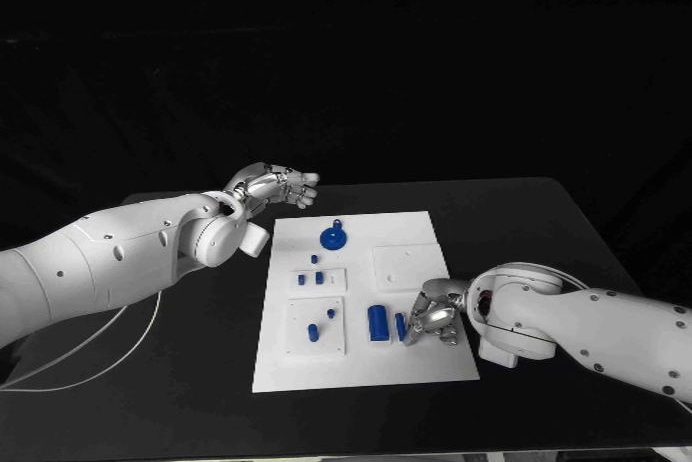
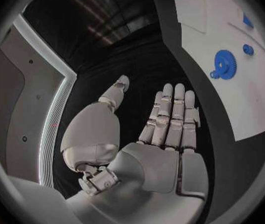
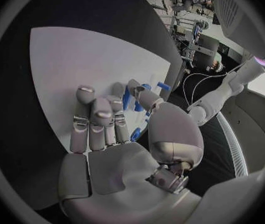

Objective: Assemble the parts on the task board

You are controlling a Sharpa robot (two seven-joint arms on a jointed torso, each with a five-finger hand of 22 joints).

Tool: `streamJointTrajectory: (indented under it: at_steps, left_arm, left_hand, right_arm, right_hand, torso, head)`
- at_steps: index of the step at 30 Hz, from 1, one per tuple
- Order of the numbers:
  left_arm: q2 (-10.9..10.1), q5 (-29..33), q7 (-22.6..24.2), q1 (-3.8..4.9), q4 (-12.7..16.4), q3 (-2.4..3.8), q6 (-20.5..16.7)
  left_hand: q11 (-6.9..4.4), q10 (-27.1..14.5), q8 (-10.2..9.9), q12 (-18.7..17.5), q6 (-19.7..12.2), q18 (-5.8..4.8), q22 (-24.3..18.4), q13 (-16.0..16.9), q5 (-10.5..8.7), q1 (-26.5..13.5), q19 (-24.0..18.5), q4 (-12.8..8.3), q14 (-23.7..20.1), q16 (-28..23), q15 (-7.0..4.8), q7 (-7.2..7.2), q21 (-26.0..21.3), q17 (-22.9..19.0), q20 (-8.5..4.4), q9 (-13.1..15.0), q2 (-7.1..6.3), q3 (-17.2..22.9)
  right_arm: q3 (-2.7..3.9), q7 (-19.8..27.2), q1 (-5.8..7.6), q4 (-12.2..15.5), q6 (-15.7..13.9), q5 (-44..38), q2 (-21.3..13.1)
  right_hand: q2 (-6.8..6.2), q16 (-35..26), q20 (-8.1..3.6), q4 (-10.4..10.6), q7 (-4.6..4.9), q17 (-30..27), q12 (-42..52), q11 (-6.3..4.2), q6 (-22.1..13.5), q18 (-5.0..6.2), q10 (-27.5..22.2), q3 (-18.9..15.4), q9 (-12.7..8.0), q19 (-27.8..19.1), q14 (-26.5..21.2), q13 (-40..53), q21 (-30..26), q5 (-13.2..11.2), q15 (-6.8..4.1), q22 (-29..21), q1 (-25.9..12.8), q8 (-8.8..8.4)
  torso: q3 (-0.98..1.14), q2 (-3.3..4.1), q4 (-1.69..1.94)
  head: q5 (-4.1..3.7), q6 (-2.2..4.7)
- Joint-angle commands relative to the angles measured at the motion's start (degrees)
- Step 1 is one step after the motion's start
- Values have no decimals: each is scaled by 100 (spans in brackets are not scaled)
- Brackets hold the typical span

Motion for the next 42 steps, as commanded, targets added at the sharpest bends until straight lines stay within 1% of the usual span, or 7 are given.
streamJointTrajectory:
  at_steps: [1,11,21,24,27,38,42]
  left_arm:
    - [7,-54,-21,4,7,3,111]
    - [8,-67,-35,4,2,2,123]
    - [7,-84,-48,4,2,2,131]
    - [6,-87,-49,4,2,2,131]
    - [6,-87,-49,4,0,2,128]
    - [8,-87,-39,4,6,1,113]
    - [7,-85,6,4,11,1,64]
  left_hand:
    - [-35,-6,39,24,-32,114,11,-6,-5,22,39,-27,41,-37,16,-4,-27,11,8,-7,24,-2]
    - [-34,-7,41,24,-34,113,16,-6,0,38,40,-38,41,-42,17,-3,-30,18,9,-8,32,4]
    - [-34,-6,41,24,-34,112,18,-6,2,46,40,-44,41,-44,17,-3,-31,20,9,-8,33,5]
    - [-34,-7,42,24,-35,112,20,-7,6,55,40,-51,41,-46,17,-2,-32,23,9,-9,34,7]
    - [-33,-7,42,24,-35,112,21,-7,7,57,41,-53,42,-46,17,-2,-33,24,9,-9,35,8]
    - [-33,-7,43,24,-36,110,24,-7,10,60,42,-56,42,-49,18,-2,-35,28,10,-10,37,8]
    - [-32,-7,43,24,-36,110,25,-7,11,59,42,-57,42,-50,18,-1,-35,29,11,-10,37,7]
  right_arm:
    - [-43,-288,-51,-121,173,-88,25]
    - [-43,-239,-54,-120,264,114,-2]
    - [-43,-115,-54,-95,301,359,-57]
    - [-42,-60,-54,-76,277,403,-90]
    - [-42,-18,-54,-69,207,403,-115]
    - [-40,157,-53,-132,-41,463,-176]
    - [29,479,-47,-135,-192,571,-254]
  right_hand:
    - [24,-14,10,0,41,4,-5,19,-8,68,19,13,-320,16,9,9,6,-12,-16,14,-34,-30]
    - [-98,-23,36,-314,59,-3,-9,30,-31,68,-4,-311,-331,-7,12,20,26,361,-1,34,-193,-43]
    - [-140,-24,35,-358,59,-4,-9,31,-38,68,-8,-393,-333,-10,11,22,28,394,-1,36,-213,-47]
    - [-391,-25,36,-384,64,-1,-14,43,-79,68,-32,-673,-335,-26,2,27,32,626,11,43,-376,-62]
    - [-419,-38,19,-382,67,-3,-18,38,-97,68,-59,-908,-331,-51,-11,34,18,679,3,37,-341,-65]
    - [-272,-57,11,-307,60,-4,-28,37,-98,68,-66,-1212,-338,-48,-12,31,-21,624,-5,-1,-489,-72]
    - [-274,-63,1,-303,67,0,-26,43,-134,68,-98,-1381,-333,-57,-19,42,-39,687,-1,-13,-678,-87]
  torso:
    - [1,1,-1]
    - [2,-3,-4]
    - [1,-2,-2]
    - [1,0,-2]
    - [1,1,-1]
    - [2,-3,-4]
    - [-1,-9,-5]
  head:
    - [-25,8]
    - [8,-9]
    - [18,-10]
    - [17,-14]
    - [19,-15]
    - [23,-6]
    - [16,17]
